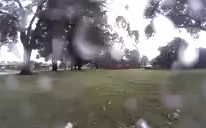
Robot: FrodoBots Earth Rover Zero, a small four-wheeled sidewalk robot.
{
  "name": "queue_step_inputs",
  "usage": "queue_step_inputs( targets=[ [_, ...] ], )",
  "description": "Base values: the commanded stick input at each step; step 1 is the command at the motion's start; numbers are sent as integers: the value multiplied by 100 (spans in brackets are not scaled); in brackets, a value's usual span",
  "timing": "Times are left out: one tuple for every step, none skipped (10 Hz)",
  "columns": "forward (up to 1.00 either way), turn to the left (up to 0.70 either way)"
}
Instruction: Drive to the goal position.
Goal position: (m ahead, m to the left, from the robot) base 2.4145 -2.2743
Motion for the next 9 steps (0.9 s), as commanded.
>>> queue_step_inputs(
  targets=[
    [100,1],
    [100,1],
    [100,1],
    [100,1],
    [100,1],
    [100,1],
    [100,1],
    [100,1],
    [100,1]
  ],
)
